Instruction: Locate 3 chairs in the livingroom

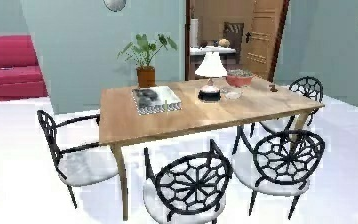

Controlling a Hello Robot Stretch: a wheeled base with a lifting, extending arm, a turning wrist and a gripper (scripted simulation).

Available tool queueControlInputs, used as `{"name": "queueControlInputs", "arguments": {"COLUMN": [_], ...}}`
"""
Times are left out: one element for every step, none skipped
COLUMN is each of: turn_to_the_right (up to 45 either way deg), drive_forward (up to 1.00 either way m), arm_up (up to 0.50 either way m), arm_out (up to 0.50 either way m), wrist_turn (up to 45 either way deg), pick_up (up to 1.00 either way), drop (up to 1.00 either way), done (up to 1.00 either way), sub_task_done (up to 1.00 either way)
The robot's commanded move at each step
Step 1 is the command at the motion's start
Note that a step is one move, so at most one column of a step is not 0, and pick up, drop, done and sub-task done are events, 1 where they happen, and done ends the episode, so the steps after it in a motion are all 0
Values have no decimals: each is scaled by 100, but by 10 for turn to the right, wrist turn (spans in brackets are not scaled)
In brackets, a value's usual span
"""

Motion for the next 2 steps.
{"name": "queueControlInputs", "arguments": {"turn_to_the_right": [-300, 0], "drive_forward": [0, 35], "arm_up": [0, 0], "arm_out": [0, 0], "wrist_turn": [0, 0], "pick_up": [0, 0], "drop": [0, 0], "done": [0, 0], "sub_task_done": [0, 0]}}
